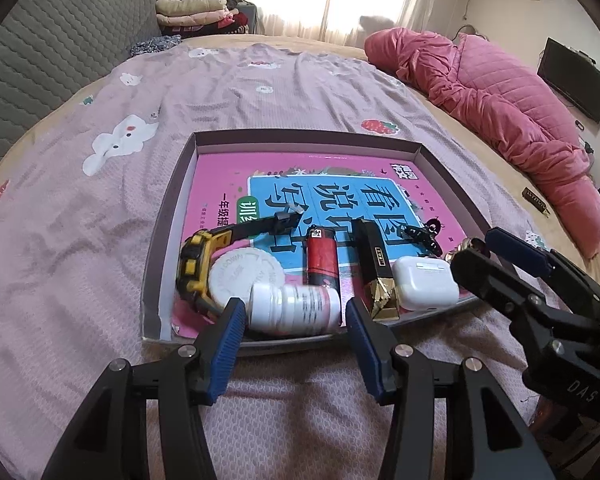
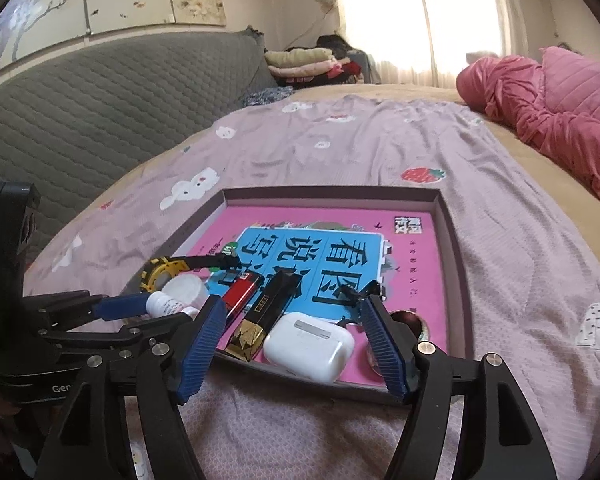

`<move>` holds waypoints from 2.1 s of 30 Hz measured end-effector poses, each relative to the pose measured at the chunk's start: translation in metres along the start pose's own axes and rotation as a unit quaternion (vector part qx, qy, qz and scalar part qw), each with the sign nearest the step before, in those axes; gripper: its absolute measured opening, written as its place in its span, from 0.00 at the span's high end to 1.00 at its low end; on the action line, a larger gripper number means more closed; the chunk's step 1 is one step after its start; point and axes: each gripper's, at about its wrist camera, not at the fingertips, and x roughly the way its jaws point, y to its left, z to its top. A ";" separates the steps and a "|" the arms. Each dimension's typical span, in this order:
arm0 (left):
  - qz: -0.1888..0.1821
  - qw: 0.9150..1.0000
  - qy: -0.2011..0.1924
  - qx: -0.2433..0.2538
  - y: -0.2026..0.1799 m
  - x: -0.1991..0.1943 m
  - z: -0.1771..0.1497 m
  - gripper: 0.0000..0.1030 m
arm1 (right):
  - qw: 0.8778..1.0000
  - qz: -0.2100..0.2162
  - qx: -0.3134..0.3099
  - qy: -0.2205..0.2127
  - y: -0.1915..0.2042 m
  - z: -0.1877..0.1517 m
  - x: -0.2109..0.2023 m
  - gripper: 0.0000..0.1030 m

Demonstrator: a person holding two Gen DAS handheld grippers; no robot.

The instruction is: Organize rigid objects

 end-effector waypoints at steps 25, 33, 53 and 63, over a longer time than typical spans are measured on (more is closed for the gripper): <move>0.021 0.998 -0.058 0.008 -0.013 -0.060 -0.023 0.39 | 0.999 -0.047 -0.023 -0.013 0.013 -0.025 -0.056 0.28; 0.036 0.996 -0.078 -0.018 -0.003 -0.077 -0.029 0.39 | 0.998 -0.059 -0.009 -0.020 0.011 -0.032 -0.076 0.27; 0.053 0.997 -0.057 -0.003 -0.024 -0.093 -0.060 0.39 | 0.996 -0.082 0.020 -0.019 0.019 -0.046 -0.103 0.27; 0.051 0.997 -0.049 -0.004 -0.028 -0.098 -0.071 0.39 | 0.995 -0.093 0.010 -0.019 0.032 -0.054 -0.111 0.27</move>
